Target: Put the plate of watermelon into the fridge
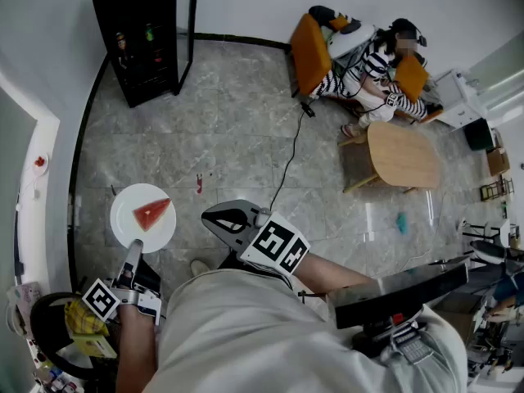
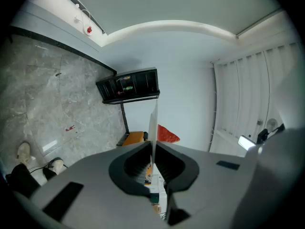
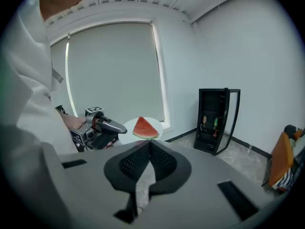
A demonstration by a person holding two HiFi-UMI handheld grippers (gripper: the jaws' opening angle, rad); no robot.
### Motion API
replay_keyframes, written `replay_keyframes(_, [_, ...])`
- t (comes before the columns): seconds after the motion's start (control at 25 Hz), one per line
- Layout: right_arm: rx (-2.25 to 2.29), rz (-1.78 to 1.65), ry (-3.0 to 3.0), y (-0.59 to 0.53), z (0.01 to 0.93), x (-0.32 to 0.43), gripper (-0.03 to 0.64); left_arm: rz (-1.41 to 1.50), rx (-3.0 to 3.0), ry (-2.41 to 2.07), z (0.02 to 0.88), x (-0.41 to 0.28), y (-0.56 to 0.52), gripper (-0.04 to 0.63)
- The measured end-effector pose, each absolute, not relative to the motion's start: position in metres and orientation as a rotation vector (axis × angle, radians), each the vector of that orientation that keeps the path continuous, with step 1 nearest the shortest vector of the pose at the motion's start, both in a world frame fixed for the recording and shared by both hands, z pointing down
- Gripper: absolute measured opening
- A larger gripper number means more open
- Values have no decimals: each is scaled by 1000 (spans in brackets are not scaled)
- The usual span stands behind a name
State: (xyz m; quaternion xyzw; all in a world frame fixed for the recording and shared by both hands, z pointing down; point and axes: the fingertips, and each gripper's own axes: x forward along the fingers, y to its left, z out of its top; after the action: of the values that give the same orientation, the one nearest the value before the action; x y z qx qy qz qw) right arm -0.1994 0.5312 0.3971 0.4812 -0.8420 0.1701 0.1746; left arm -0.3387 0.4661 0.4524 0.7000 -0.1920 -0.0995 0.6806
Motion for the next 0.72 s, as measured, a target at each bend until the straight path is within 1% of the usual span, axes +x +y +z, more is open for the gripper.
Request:
replay_keyframes(0.24, [1405, 499, -2372, 532, 397, -199, 15, -229, 1594, -399, 449, -334, 459, 28])
replay_keyframes(0.44, [1467, 503, -2355, 522, 395, -179, 17, -216, 1582, -363, 454, -312, 445, 28])
replay_keyframes(0.64, [1442, 462, -2396, 461, 397, -154, 25, -251, 1551, -403, 457, -289, 392, 27])
replay_keyframes(0.72, [1418, 449, -2426, 431, 396, -142, 54, -266, 1551, -436, 456, -281, 368, 26])
